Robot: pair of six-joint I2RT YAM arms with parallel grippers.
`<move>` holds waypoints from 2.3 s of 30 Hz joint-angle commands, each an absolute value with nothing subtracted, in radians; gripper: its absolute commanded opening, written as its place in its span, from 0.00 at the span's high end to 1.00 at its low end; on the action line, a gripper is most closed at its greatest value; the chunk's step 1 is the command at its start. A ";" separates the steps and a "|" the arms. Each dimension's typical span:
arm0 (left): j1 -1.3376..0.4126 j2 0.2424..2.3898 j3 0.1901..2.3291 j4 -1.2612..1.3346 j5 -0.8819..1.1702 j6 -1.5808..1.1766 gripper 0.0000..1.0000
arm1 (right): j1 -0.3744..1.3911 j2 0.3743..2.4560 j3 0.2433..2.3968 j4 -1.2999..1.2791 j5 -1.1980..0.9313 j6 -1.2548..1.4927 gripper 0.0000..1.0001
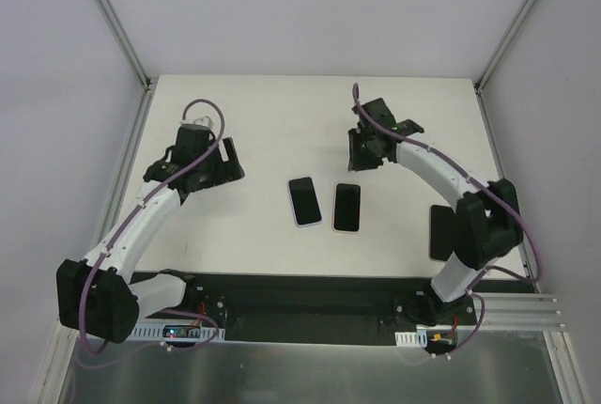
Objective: Put the phone into the phone case
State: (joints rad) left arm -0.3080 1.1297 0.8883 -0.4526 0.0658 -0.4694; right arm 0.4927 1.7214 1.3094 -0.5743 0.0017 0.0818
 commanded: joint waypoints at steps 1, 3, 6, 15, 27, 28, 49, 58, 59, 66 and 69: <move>-0.145 1.189 0.989 -0.465 -0.124 -0.473 0.18 | 0.497 1.481 1.393 -0.635 -0.117 0.029 0.71; -0.013 1.253 1.034 -0.460 -0.086 -0.453 0.13 | 0.497 1.415 1.353 -0.638 -0.103 0.038 0.59; 0.147 1.360 1.104 -0.451 0.084 -0.399 0.14 | 0.495 1.280 1.264 -0.647 -0.095 0.052 0.34; 0.235 1.646 1.247 -0.397 0.141 -0.161 0.21 | 0.497 0.987 1.129 -0.672 -0.156 0.072 0.04; 0.236 1.881 1.354 -0.433 0.117 -0.011 0.25 | 0.497 0.870 1.085 -0.727 -0.161 0.025 0.04; 0.235 1.888 1.365 -0.433 0.104 -0.009 0.25 | 0.497 0.865 1.081 -0.729 -0.163 0.023 0.04; 0.172 1.973 1.430 -0.572 0.198 -0.049 0.92 | 0.488 0.882 1.071 -0.764 0.072 0.026 0.04; -0.058 1.807 1.255 -0.568 0.261 -0.214 1.00 | 0.338 1.089 1.048 -0.861 0.261 0.054 0.04; -0.073 1.780 1.237 -0.566 0.265 -0.228 1.00 | 0.313 1.110 1.043 -0.853 0.243 0.052 0.04; -0.150 1.628 1.017 -0.496 0.284 -0.328 1.00 | 0.044 1.342 1.019 -0.833 0.308 0.121 0.04; -0.178 1.592 0.970 -0.482 0.279 -0.351 1.00 | -0.104 1.355 0.962 -0.769 0.207 0.144 0.04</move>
State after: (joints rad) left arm -0.1455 1.6577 1.0195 -0.5045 0.2703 -0.2813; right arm 0.0540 1.3453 1.0168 -0.8059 0.2535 0.0895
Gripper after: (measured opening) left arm 0.008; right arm 0.960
